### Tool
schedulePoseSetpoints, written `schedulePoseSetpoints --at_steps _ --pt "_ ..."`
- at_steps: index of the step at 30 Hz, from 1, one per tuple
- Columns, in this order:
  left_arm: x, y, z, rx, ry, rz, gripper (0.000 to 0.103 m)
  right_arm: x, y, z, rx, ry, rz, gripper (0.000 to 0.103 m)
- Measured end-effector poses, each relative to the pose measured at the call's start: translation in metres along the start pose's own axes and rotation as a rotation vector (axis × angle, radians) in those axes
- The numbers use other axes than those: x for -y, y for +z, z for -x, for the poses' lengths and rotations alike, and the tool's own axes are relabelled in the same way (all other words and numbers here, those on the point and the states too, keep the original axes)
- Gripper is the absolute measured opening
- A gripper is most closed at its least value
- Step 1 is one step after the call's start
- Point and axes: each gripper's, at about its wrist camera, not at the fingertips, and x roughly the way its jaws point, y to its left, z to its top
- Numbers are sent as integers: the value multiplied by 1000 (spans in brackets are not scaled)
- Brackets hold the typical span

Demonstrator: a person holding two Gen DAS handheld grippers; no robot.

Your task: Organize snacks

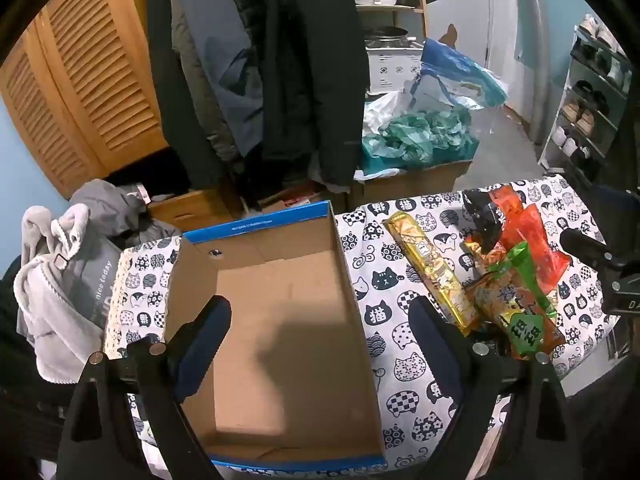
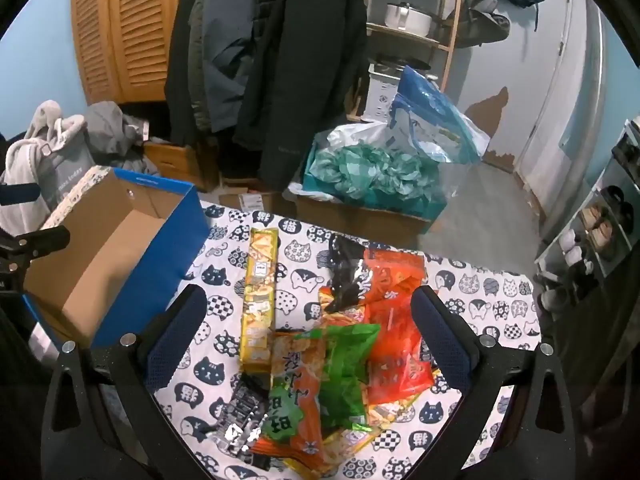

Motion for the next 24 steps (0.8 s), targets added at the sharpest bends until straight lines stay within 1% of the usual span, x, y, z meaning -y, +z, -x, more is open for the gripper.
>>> schedulePoseSetpoints --at_steps 7,8,9,16,17,24 --pt "6 2 1 8 7 -8 92 1 1 0 1 8 -4 100" --pt "8 2 1 9 6 -10 92 1 1 0 1 8 -5 100" --pt "1 3 1 2 -11 1 92 1 1 0 2 8 -5 100" --pt "6 9 0 7 -10 7 92 1 1 -1 -2 7 -4 100" --pt "-1 3 4 15 -19 14 92 2 1 -1 -2 8 -4 100" --pt "1 -2 2 14 -29 22 92 3 1 -1 -3 5 -5 100"
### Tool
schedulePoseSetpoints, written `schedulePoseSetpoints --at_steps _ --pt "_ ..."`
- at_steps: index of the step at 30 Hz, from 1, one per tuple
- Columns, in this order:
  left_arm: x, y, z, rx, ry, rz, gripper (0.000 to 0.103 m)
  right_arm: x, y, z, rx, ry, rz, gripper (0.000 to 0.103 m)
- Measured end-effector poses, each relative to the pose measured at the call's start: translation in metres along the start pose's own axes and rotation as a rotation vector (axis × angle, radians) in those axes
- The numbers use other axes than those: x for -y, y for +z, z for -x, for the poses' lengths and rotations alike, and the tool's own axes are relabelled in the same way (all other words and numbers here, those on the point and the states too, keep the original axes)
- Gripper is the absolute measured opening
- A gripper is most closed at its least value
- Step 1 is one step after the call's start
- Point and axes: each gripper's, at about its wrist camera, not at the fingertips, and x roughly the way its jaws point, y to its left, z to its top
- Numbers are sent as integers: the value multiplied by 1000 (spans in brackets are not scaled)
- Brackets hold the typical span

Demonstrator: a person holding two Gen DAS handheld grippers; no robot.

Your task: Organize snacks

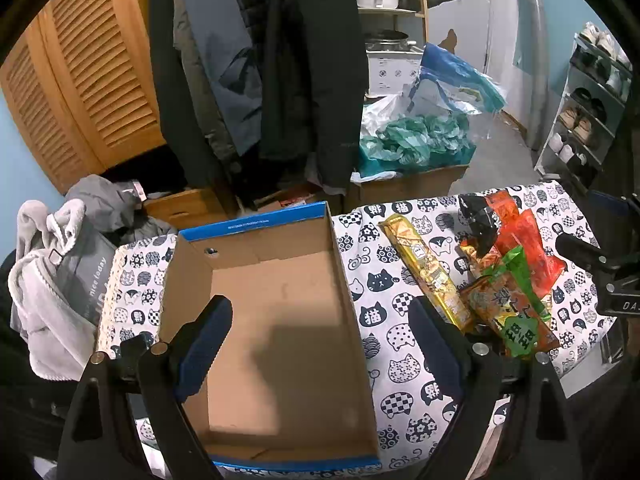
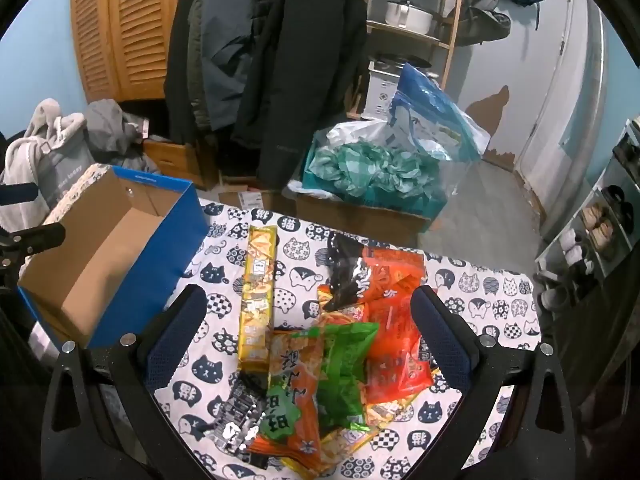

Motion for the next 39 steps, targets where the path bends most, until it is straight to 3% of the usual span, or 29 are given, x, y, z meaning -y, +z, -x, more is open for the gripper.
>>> schedulePoseSetpoints --at_steps 39 --pt "5 -4 -4 -24 -9 -8 92 1 -5 -3 -15 3 3 100"
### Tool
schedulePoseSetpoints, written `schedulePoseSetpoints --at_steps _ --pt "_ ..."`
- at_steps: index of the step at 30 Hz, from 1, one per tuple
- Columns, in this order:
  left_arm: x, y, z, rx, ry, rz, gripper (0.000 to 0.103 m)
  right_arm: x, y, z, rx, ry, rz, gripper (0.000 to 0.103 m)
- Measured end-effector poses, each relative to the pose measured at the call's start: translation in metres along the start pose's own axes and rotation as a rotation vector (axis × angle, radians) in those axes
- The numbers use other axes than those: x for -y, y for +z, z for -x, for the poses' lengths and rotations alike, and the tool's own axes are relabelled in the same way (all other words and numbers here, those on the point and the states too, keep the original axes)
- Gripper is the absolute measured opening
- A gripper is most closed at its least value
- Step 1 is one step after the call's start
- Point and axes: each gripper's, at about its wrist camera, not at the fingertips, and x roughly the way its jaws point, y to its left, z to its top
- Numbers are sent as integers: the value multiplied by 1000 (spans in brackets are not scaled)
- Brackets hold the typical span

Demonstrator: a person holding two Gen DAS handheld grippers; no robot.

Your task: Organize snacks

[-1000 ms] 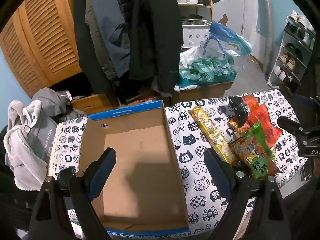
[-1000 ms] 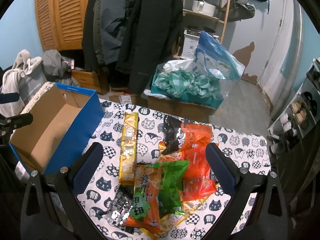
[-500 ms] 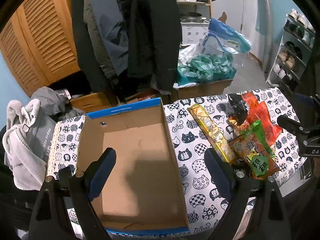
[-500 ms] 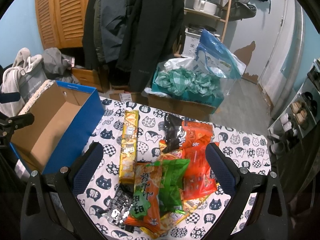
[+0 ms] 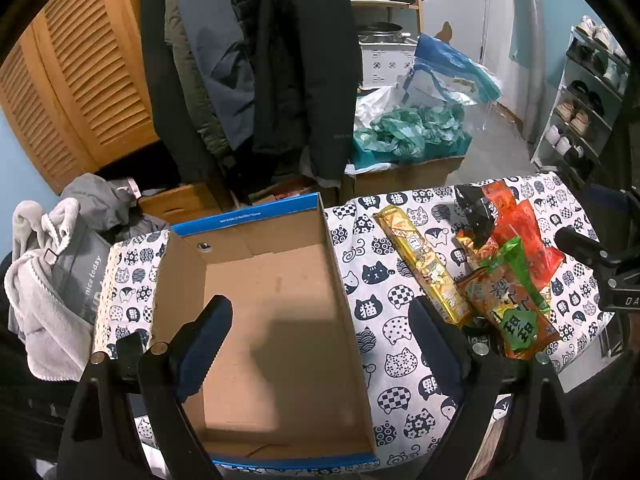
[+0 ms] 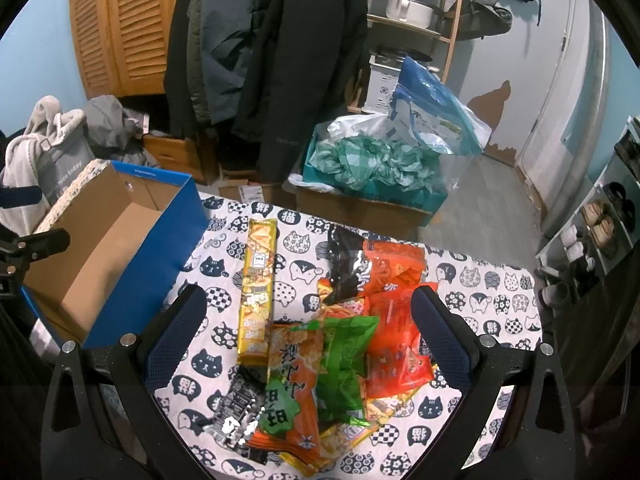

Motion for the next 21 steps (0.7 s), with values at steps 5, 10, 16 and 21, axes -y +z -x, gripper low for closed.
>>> schedulePoseSetpoints --at_steps 5,10,16,21 --pt "0 0 0 -1 0 0 92 0 3 0 -1 0 -1 100" --pt "1 0 0 -2 0 1 92 0 3 0 -2 0 -2 100" --pt "2 -1 0 -3 -1 -1 92 0 3 0 -4 1 -1 100" --pt "3 -1 0 -3 -2 1 92 1 3 0 -4 1 -2 100"
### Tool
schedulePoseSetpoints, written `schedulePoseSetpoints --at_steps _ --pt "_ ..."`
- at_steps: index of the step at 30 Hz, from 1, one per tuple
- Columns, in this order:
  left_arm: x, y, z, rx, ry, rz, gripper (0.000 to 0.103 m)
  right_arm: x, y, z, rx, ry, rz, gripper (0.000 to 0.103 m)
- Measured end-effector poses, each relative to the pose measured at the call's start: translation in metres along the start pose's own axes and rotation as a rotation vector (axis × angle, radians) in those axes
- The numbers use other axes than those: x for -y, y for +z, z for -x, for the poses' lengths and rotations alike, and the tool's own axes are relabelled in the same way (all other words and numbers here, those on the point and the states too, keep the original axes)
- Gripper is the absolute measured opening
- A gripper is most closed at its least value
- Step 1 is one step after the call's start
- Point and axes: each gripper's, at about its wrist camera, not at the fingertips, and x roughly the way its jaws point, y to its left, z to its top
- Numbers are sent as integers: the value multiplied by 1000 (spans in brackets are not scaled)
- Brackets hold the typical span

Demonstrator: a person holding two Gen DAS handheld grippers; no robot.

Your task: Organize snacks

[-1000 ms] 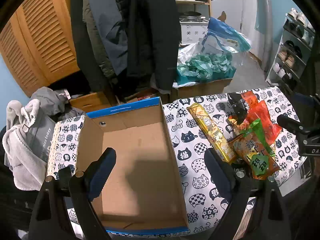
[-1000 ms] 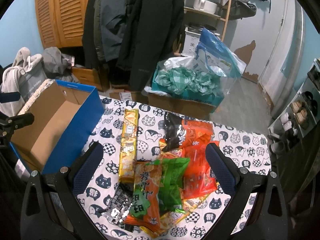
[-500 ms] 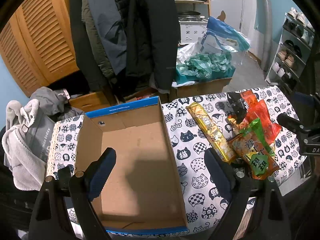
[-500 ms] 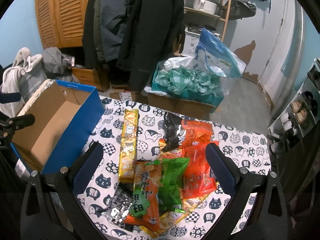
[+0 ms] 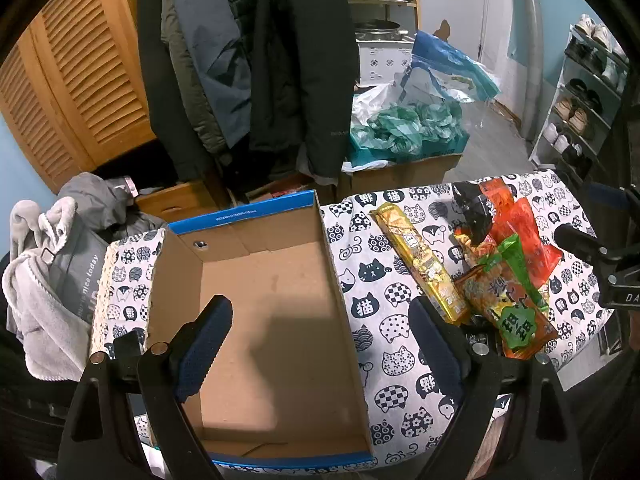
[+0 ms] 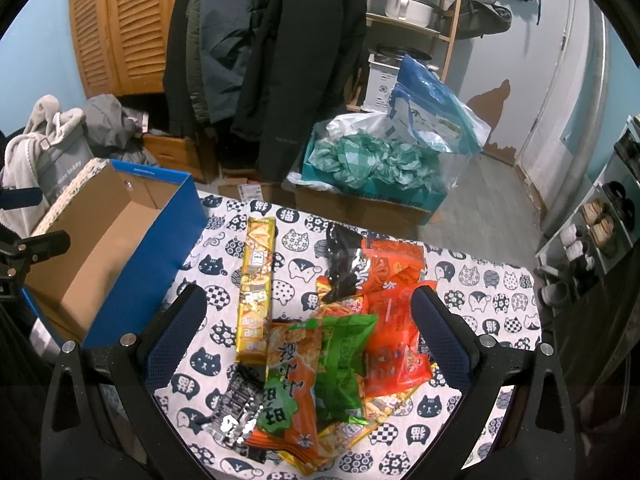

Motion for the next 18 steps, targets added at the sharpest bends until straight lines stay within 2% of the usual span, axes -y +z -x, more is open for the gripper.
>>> schedulePoseSetpoints --at_steps 13,18 --pt "14 -8 -5 -12 2 -8 92 2 -1 -1 -3 1 0 100" --pt "9 2 -11 -31 1 -12 92 3 -9 -4 -11 -1 -9 100"
